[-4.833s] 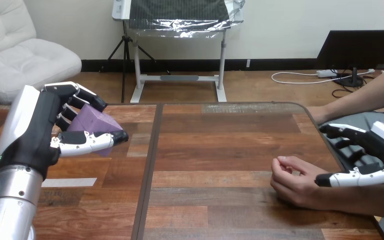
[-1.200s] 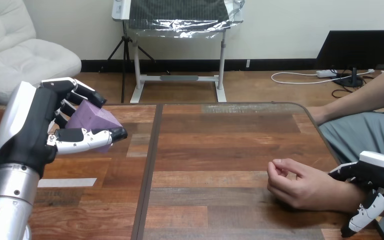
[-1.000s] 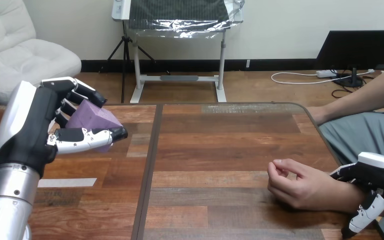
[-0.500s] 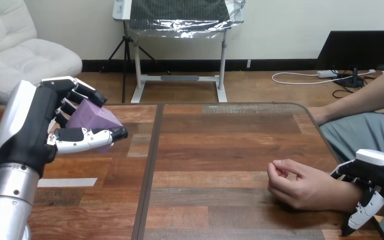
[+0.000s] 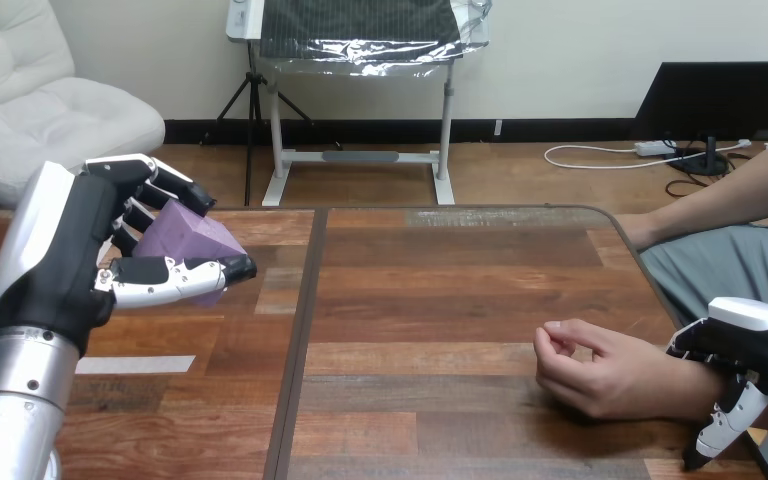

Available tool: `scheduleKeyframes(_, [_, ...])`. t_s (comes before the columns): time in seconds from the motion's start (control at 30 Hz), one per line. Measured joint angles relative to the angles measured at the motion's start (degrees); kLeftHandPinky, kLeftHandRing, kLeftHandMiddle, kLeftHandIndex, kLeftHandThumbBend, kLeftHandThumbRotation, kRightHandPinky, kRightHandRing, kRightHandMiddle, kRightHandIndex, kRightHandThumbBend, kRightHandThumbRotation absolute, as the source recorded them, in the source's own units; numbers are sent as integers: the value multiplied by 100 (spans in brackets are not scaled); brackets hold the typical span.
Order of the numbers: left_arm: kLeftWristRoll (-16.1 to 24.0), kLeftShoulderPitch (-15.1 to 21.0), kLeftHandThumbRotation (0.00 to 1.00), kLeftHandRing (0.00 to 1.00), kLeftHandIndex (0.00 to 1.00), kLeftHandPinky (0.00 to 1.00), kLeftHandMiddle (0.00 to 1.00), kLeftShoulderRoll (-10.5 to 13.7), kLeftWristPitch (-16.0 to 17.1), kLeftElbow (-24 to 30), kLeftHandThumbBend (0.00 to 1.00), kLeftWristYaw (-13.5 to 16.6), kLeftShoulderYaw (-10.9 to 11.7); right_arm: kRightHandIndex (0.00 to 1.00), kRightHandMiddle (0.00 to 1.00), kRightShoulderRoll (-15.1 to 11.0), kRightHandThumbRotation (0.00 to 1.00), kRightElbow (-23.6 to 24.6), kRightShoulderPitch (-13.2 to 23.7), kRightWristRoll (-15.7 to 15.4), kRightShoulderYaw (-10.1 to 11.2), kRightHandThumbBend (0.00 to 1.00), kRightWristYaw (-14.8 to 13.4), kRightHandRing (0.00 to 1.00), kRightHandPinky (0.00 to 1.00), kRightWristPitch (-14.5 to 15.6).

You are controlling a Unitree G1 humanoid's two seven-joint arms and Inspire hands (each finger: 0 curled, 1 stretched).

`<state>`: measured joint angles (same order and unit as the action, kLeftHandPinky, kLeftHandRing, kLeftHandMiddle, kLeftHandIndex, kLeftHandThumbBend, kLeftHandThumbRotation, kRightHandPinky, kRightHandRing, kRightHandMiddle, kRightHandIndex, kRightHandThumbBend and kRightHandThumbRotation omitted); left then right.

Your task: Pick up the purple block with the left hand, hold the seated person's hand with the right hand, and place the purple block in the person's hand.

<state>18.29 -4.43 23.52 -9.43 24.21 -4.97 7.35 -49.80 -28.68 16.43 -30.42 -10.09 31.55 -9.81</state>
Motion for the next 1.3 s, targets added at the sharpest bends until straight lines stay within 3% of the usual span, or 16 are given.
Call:
scheduleKeyframes(0.47, [0,-2,0,31,42,25,37,0,39,0,65,0,17,64,59,8,3,-74,124,-101,-133,93,-58,51,39,90])
scheduleKeyframes(0.7, [-1,-2,0,31,42,25,38,0,44,0,64,-4,35,61,60,10,1,-149,204,-149,-219,93,-72,53,40,157])
scheduleKeyframes(1.3, [-83,-2,0,31,42,25,37,-1,57,0,64,-14,41,54,49,9,0,-206,228,-141,-242,91,-87,41,29,190])
